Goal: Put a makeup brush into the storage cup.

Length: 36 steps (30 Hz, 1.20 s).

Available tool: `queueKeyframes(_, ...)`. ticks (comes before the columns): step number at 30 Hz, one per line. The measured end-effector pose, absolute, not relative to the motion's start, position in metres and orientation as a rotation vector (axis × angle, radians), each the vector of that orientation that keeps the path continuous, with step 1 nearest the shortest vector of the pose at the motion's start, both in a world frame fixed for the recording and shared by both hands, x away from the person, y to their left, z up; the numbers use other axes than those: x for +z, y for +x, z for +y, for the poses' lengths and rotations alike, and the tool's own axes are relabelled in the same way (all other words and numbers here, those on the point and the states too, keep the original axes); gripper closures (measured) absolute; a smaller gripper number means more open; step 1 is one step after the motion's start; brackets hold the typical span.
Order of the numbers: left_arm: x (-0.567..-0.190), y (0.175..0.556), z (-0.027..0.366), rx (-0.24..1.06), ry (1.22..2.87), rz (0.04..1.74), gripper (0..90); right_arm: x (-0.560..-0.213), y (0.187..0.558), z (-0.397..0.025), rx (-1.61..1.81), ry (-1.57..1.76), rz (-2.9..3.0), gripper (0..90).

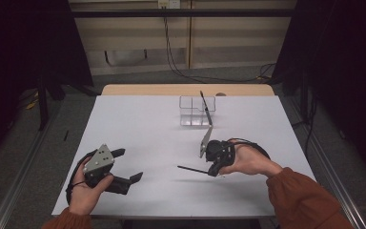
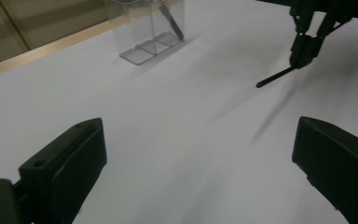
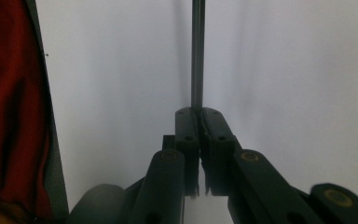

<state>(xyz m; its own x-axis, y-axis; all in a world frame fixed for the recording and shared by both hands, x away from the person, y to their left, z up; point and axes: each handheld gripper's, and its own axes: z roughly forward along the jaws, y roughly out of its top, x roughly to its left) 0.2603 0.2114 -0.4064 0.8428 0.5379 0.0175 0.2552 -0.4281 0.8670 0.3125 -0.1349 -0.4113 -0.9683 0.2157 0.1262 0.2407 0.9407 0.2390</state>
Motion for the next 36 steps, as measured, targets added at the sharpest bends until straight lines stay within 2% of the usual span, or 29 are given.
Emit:
queueKeyframes(10, -0.399, 0.267, 0.187, 0.312, 2.116, 0.489, 3.1, -0.410, 0.310, -0.126, -0.356, -0.304, -2.996, 86.9)
queueKeyframes(36, -0.403, 0.284, 0.136, 0.165, 2.266, 0.406, 3.7, -0.416, 0.309, -0.105, -0.338, -0.215, -2.976, 86.9)
